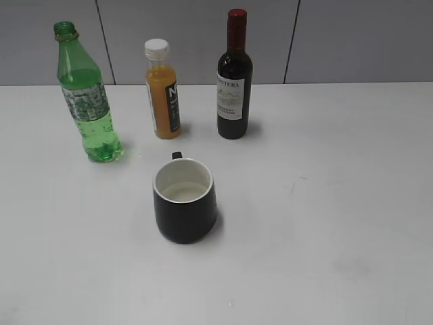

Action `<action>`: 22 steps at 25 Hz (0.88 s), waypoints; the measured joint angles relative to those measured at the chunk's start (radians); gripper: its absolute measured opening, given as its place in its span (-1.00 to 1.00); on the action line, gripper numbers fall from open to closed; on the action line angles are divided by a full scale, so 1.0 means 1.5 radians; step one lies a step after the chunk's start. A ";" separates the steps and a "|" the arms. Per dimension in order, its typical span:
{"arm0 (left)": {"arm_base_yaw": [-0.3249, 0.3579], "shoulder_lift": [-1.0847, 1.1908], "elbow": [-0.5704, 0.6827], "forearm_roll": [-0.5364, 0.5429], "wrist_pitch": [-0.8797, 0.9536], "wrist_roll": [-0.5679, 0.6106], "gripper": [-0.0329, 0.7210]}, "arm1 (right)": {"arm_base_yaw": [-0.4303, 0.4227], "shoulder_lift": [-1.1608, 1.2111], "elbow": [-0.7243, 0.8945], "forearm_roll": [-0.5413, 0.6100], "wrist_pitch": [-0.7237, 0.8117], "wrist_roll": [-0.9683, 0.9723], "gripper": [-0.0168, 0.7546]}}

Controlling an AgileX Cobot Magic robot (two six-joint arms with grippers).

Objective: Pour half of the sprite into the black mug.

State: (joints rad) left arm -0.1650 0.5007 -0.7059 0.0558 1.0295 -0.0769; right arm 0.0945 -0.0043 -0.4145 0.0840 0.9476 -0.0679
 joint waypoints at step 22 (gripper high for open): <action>0.084 -0.300 0.118 -0.063 -0.030 0.073 0.69 | 0.000 0.000 0.000 0.000 0.000 0.000 0.57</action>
State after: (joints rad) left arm -0.0387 0.0499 -0.5284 -0.0393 0.9852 0.0326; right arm 0.0945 -0.0043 -0.4145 0.0840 0.9476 -0.0679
